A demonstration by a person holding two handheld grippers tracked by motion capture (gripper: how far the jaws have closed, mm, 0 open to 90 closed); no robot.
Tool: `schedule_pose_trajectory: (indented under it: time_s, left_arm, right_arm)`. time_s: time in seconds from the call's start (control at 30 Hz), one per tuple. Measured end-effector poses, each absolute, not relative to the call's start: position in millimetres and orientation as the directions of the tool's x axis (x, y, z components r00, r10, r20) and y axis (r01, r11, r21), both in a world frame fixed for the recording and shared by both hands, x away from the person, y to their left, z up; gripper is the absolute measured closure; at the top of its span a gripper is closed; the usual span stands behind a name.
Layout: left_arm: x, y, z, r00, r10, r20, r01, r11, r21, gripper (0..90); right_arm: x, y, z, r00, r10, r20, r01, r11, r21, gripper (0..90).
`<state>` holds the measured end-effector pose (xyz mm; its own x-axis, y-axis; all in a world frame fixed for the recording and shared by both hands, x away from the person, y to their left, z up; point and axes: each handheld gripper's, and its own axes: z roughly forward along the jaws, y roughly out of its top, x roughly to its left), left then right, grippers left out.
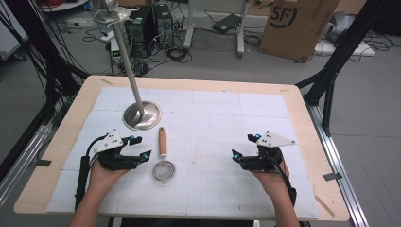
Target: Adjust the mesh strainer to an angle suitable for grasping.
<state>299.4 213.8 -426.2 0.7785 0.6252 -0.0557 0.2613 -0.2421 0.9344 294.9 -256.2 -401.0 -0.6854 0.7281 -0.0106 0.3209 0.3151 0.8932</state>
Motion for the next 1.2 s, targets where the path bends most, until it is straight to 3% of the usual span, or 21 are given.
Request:
schedule_pose_trajectory:
  time_s: [0.37, 1.0, 1.2]
  left_arm:
    - [298.8, 210.3, -430.1, 0.771, 0.634, -0.061, 0.284, -0.256, 0.924, 47.2]
    - [297.5, 203.9, -436.7, 0.773, 0.633, -0.026, 0.288, -0.315, 0.904, 75.6]
    - [297.7, 203.0, -438.5, 0.772, 0.634, -0.036, 0.304, -0.32, 0.897, 76.8]
  right_arm:
    - [295.1, -255.2, -401.9, -0.688, 0.726, -0.01, 0.324, 0.319, 0.891, 15.7]
    - [295.4, -255.2, -403.6, -0.688, 0.726, 0.0, 0.335, 0.317, 0.888, 15.7]
    - [296.0, -254.7, -404.5, -0.688, 0.726, -0.001, 0.342, 0.326, 0.881, 15.8]
